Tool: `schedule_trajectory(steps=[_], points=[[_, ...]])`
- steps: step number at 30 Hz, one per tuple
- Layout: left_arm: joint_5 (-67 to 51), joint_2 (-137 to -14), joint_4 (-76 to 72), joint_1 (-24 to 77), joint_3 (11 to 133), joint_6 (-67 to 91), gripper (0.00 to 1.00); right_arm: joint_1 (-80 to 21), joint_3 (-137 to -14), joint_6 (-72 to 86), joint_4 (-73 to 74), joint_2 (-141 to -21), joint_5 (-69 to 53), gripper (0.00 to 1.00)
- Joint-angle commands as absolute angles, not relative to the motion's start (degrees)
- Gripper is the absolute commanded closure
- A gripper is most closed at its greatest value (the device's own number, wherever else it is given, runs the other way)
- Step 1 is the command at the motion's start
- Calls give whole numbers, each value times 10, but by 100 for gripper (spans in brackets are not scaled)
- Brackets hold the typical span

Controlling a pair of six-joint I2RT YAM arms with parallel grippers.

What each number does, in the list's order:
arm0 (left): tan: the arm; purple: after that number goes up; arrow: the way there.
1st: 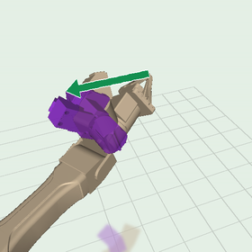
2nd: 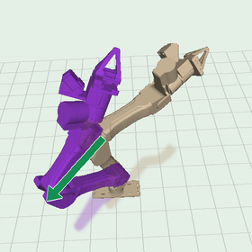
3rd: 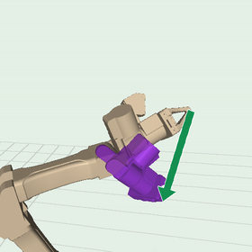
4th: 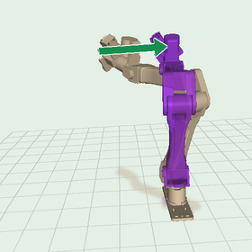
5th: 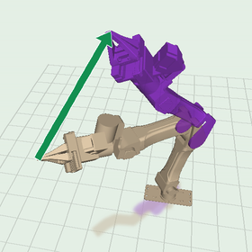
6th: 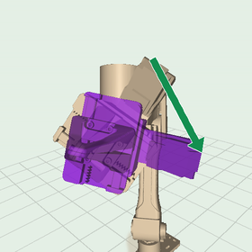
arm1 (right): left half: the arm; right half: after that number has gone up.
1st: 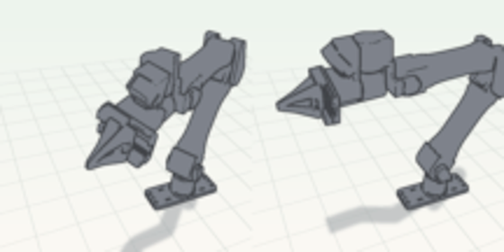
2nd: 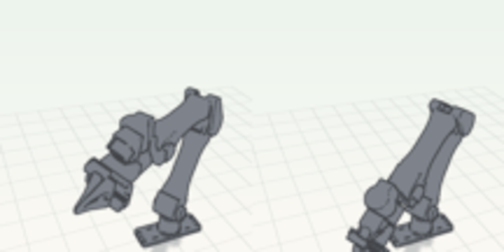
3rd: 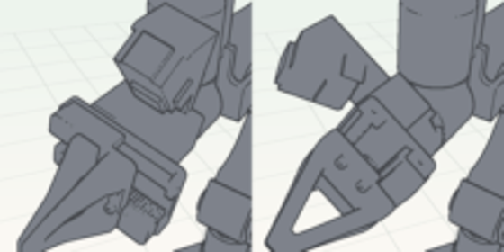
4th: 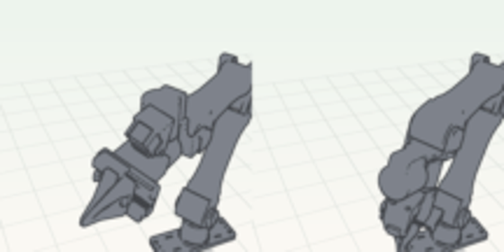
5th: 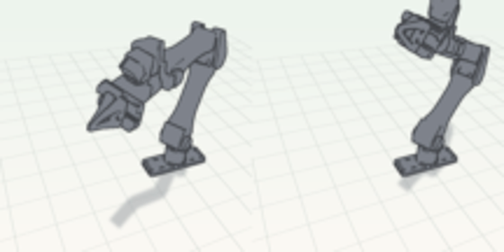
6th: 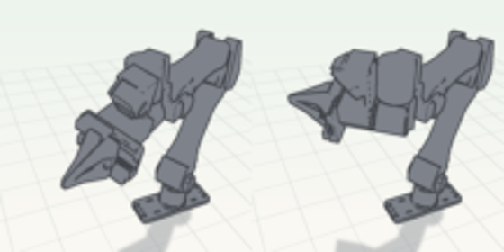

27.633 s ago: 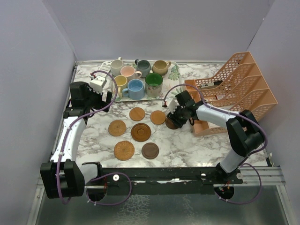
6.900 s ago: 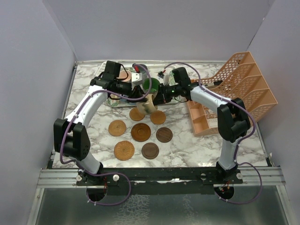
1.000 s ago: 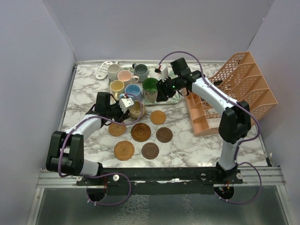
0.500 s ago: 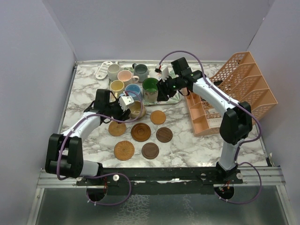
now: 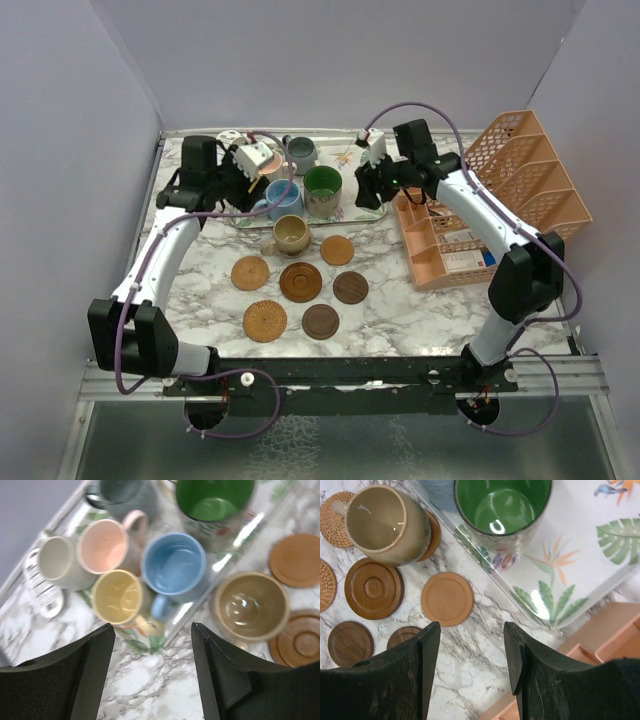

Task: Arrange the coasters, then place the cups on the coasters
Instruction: Place the cup on the coaster, then pick up the cup from the tray.

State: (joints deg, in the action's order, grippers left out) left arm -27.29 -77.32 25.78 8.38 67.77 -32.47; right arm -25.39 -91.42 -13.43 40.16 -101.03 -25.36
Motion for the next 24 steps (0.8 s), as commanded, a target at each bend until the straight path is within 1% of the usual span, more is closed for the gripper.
schedule_trajectory(steps=[1, 6, 10, 15, 24], points=[[-167, -826, 247, 57, 767, -232, 33, -222, -861, -145, 358, -944, -281, 45], [-101, -912, 233, 22, 846, -167, 31, -197, -808, -152, 334, -910, -301, 45], [-80, -1004, 232, 1, 917, -134, 34, -184, -781, -159, 322, -902, -315, 45], [-80, -1107, 228, -11, 1006, -139, 38, -178, -774, -165, 322, -906, -329, 45], [-59, -1271, 229, -12, 1167, -148, 37, -159, -753, -167, 316, -902, -343, 45]])
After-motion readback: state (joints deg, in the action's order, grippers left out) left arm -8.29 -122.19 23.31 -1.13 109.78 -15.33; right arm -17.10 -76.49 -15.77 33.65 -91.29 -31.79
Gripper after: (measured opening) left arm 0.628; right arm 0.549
